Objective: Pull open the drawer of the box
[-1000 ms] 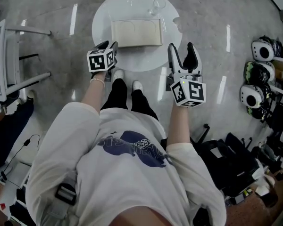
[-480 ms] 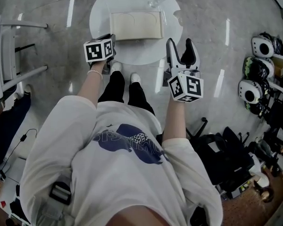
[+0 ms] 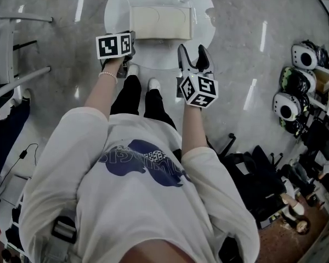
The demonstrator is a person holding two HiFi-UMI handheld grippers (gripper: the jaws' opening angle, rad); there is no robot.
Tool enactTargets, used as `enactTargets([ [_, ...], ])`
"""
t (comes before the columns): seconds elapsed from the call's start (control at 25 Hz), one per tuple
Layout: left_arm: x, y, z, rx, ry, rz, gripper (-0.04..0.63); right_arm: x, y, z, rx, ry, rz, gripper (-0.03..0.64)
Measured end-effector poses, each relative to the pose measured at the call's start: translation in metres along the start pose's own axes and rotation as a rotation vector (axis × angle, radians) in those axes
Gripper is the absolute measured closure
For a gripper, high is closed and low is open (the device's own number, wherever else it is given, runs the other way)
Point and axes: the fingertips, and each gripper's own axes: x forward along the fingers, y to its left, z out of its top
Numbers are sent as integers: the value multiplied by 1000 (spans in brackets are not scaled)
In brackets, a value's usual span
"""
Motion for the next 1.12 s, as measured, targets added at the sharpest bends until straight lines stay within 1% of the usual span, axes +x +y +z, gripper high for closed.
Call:
enactTargets([
  [0.16, 1, 1, 0, -12, 7, -3, 526, 22, 13, -37, -5, 100, 15, 353],
  [0.32, 2, 2, 0, -35, 23, 8, 526, 44, 18, -75, 6, 213, 6, 353],
  [0.6, 2, 2, 1, -30, 34, 11, 526, 73, 30, -118, 38, 353, 18, 353],
  [0.68, 3, 2, 1, -31, 39, 11, 526, 81, 32, -125, 49, 377, 17, 353],
  [0.84, 4, 2, 0, -37, 37, 5, 526, 93, 36, -133, 22, 416, 33, 353],
  [0.96, 4, 3, 0, -48, 31, -2, 526, 101, 39, -140, 27, 450, 50, 353],
  [1.12, 6, 4, 0, -56, 33, -10, 526, 107, 40, -146, 14, 488, 50, 365],
])
